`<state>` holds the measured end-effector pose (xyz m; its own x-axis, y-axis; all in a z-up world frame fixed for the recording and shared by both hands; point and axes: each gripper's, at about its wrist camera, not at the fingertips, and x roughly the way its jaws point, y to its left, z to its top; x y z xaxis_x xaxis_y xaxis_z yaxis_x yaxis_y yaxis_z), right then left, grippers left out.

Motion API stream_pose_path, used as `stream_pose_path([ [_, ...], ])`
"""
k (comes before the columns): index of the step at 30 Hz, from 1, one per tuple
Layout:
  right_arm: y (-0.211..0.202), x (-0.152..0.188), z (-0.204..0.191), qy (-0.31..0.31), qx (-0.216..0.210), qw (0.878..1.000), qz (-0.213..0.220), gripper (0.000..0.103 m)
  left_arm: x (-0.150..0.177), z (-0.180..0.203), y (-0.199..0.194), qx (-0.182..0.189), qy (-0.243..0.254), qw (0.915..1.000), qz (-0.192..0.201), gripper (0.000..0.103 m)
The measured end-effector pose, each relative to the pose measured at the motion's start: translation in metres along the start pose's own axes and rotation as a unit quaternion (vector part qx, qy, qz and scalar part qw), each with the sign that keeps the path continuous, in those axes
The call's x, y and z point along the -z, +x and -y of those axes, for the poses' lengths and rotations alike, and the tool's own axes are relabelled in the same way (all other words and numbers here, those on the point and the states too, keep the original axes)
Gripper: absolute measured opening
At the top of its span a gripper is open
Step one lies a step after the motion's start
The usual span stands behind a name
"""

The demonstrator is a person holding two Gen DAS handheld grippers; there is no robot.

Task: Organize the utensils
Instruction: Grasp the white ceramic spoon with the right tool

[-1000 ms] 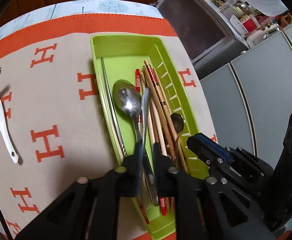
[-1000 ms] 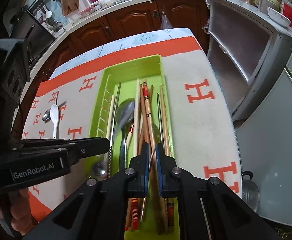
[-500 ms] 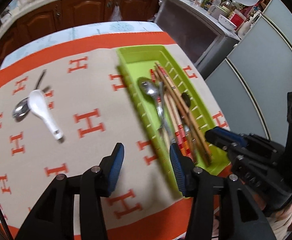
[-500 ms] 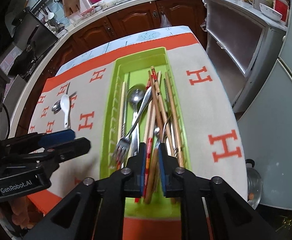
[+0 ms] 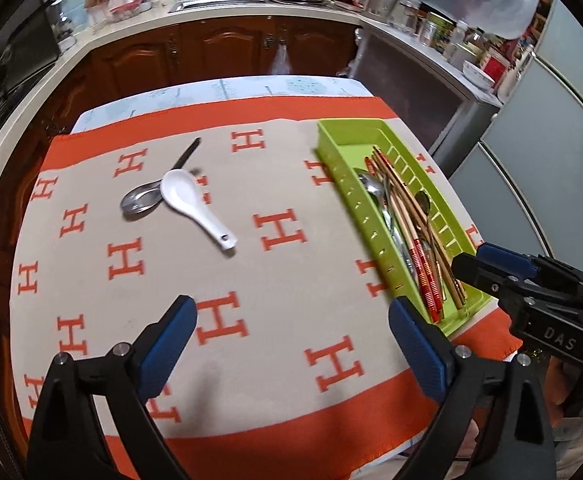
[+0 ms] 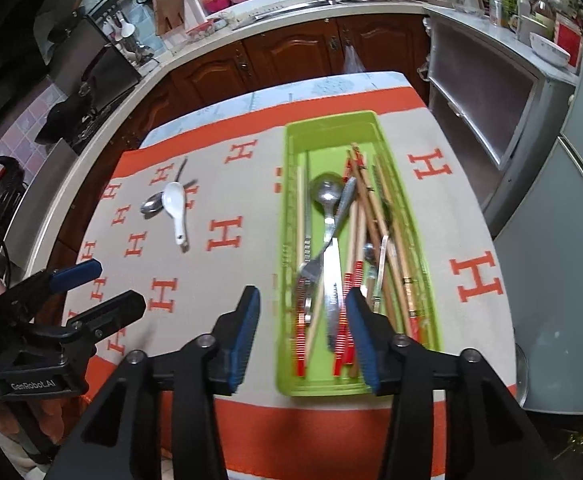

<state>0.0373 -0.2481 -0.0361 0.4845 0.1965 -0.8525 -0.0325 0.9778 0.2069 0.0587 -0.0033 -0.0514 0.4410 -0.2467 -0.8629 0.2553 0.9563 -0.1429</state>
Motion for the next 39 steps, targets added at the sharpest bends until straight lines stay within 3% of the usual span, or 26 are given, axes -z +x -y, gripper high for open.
stream_pose_path([
  [8,-0.005,-0.012,-0.044,-0.039,-0.019,0.999,0.003,0.057,0.005,-0.029,-0.009,-0.007,-0.031,0.9994,0.014,0.096],
  [21,0.026,-0.048,-0.103,-0.095,-0.025,0.995,-0.011,0.057,-0.007,-0.084,-0.008,-0.021,-0.068,0.9971,0.027,0.096],
  [29,0.062,-0.076,-0.132,-0.105,-0.045,0.993,-0.032,0.057,-0.024,-0.125,-0.005,-0.054,-0.066,0.9951,0.049,0.096],
  [39,0.144,-0.102,-0.163,-0.131,-0.059,0.987,-0.075,0.057,-0.045,-0.166,0.033,-0.053,-0.058,0.9968,0.019,0.094],
])
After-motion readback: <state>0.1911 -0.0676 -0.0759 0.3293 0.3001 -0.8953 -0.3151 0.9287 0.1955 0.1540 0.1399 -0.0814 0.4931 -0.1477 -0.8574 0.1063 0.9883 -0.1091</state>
